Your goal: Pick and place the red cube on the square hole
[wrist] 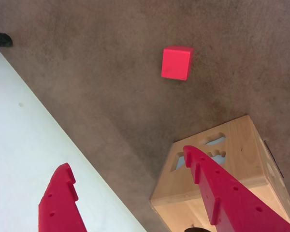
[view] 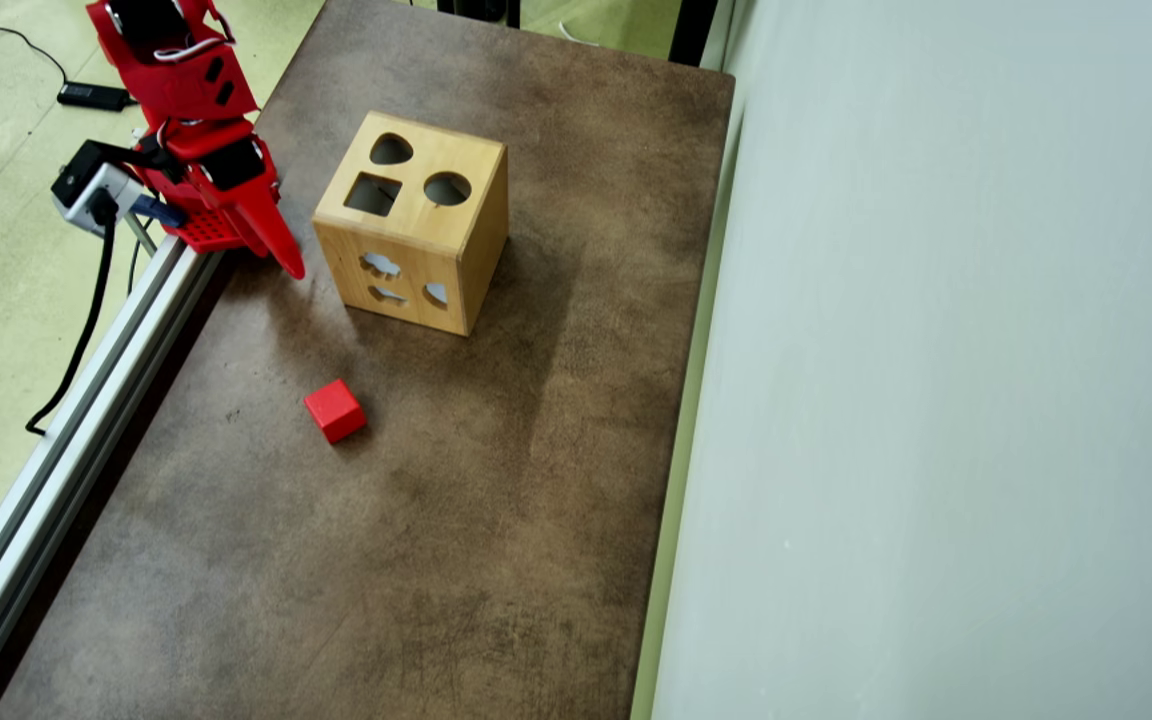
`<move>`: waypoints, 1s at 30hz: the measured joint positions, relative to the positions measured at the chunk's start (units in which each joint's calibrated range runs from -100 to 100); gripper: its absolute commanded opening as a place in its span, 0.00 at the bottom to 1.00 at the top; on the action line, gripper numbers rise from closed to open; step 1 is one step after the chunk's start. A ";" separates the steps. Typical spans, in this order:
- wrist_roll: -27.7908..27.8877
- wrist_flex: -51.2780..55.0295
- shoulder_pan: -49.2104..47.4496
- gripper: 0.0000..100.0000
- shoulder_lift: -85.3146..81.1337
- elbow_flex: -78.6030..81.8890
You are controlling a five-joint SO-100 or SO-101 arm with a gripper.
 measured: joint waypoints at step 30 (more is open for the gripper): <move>-1.71 0.73 2.37 0.45 11.86 6.32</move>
